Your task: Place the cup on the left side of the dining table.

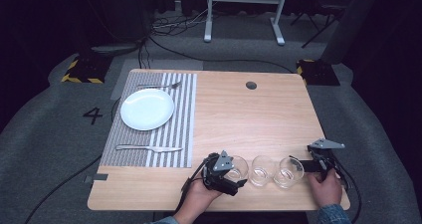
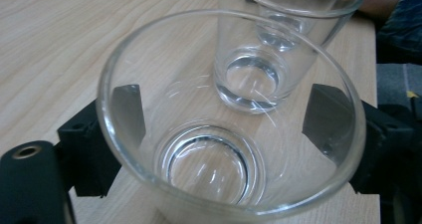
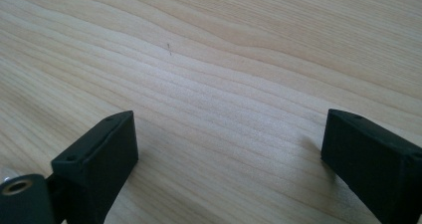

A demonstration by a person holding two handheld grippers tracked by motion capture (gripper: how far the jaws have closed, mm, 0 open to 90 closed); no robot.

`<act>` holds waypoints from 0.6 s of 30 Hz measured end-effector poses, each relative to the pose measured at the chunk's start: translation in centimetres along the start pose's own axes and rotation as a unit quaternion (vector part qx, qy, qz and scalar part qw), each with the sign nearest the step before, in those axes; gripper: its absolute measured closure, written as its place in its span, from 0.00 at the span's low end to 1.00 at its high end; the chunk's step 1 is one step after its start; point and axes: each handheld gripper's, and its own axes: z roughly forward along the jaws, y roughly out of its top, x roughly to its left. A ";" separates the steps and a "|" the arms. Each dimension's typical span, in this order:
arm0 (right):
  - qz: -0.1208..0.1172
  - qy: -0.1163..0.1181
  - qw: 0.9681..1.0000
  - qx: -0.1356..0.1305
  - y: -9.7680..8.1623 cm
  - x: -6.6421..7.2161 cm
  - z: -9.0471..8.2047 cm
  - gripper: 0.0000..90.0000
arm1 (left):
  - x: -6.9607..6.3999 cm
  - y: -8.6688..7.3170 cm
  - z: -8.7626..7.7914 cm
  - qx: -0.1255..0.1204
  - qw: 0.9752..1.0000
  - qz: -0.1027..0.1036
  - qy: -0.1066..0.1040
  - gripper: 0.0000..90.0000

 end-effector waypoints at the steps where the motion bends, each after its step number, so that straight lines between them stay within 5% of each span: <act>1: 0.000 0.000 1.000 0.000 0.0 0.0 0.0 0.09 | 0.0 -0.1 0.0 -0.001 1.000 0.002 0.003 0.16; 11: 0.000 -0.001 1.000 0.000 0.0 0.0 0.0 0.09 | -0.1 -0.1 -0.1 0.001 1.000 0.010 0.016 0.22; 18: 0.000 -0.001 1.000 0.000 0.0 0.0 0.0 0.09 | 0.1 0.4 -0.6 0.007 1.000 -0.009 0.011 0.22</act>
